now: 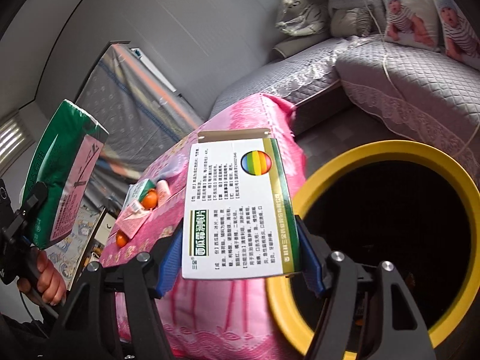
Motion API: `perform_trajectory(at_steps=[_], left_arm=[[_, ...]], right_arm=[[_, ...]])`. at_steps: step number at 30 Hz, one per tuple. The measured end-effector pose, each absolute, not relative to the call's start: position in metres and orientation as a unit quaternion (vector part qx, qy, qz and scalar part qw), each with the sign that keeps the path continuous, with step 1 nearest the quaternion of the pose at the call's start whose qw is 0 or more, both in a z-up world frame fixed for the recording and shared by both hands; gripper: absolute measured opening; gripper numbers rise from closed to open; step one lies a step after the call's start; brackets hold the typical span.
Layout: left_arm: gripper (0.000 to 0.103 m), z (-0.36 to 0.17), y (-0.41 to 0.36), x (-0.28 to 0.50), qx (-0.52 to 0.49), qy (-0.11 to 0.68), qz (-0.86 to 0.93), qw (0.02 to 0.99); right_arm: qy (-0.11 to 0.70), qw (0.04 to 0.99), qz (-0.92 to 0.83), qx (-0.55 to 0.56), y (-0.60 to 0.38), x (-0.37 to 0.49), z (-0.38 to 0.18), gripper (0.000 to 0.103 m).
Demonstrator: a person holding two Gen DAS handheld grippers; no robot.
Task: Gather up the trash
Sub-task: 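Carry the medicine box and tissue pack over the yellow bin and open both tools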
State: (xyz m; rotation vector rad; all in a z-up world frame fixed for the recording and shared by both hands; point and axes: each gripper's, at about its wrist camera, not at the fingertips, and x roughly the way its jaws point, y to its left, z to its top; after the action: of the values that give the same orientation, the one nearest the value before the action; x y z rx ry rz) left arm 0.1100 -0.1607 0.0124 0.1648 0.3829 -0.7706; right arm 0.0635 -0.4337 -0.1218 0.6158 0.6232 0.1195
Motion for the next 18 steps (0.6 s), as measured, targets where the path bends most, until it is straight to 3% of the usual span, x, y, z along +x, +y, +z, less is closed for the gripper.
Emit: perform_trajectory(at_steps=[18], left_arm=[[0.074,-0.072,-0.310,0.164,0.104,0.285,-0.453,0.838]], right_arm=[[0.322,0.879,-0.091,0.341,-0.504,0.035,-0.172,0.064]])
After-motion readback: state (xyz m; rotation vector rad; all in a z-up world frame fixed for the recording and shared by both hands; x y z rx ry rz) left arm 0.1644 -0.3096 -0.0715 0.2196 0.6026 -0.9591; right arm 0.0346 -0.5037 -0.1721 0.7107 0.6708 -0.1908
